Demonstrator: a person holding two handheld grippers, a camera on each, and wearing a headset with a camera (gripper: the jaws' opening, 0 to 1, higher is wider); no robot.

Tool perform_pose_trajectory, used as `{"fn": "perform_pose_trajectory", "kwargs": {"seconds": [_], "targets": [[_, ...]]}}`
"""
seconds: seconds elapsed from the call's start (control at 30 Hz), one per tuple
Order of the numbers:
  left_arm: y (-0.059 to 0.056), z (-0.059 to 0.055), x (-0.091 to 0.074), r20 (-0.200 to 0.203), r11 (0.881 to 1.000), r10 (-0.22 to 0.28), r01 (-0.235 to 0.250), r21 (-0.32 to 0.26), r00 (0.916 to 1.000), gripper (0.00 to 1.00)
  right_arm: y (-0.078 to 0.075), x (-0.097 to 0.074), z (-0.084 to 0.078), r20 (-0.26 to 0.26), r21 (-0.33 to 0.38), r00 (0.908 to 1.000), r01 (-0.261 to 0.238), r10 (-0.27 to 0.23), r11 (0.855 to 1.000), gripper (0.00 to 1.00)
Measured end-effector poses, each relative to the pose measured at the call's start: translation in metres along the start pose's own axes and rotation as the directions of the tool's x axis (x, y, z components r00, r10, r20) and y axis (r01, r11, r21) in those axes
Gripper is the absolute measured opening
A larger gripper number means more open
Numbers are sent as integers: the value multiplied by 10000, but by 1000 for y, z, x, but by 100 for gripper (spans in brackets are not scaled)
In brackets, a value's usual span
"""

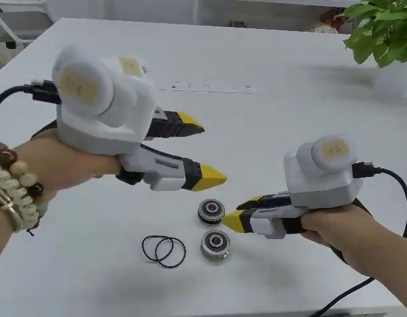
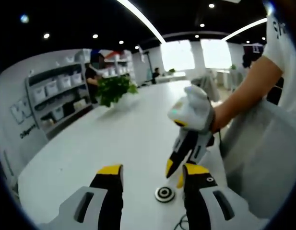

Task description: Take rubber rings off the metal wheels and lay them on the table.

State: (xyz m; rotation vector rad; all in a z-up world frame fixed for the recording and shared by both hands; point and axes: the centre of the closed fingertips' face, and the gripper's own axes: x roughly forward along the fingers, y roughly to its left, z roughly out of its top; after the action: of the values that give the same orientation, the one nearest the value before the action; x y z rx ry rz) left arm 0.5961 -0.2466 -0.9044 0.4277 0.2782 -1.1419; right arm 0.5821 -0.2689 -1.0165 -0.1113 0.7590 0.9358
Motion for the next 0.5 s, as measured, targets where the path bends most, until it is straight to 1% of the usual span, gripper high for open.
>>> {"fn": "perform_pose_trajectory", "kwargs": {"seconds": [0.1, 0.2, 0.23, 0.27, 0.33, 0.37, 0.4, 0.5], "targets": [[-2, -9, 8, -127, 9999, -88, 88, -54, 9999, 50, 0, 0, 0, 22, -1, 10000, -9, 9, 10000, 23], [0, -16, 14, -43, 9995, 69, -70, -311, 10000, 48, 1, 1, 1, 72, -28, 10000, -52, 52, 10000, 23], [0, -22, 16, -74, 9989, 105, -108, -448, 9999, 46, 2, 1, 1, 47, -56, 10000, -53, 54, 10000, 23], [0, -24, 16, -98, 9988, 113, -118, -466, 9999, 44, 2, 2, 0, 27, -85, 10000, -50, 50, 10000, 23], [-2, -36, 21, -295, 9985, 117, -133, -540, 9995, 41, 1, 2, 0, 18, -141, 10000, -50, 50, 9999, 23], [-5, -42, 24, -453, 9983, 38, -64, -577, 9990, 40, 1, 2, 0, 23, -137, 10000, -44, 44, 9999, 22], [-7, -46, 26, -563, 9984, -24, -8, -573, 9984, 39, 1, 3, 0, 23, -119, 10000, -42, 43, 9999, 22], [-17, -58, 33, -961, 9990, -297, 265, -346, 9949, 36, 1, 3, 1, 82, -189, 10000, 15, -14, 9998, 21]]}}
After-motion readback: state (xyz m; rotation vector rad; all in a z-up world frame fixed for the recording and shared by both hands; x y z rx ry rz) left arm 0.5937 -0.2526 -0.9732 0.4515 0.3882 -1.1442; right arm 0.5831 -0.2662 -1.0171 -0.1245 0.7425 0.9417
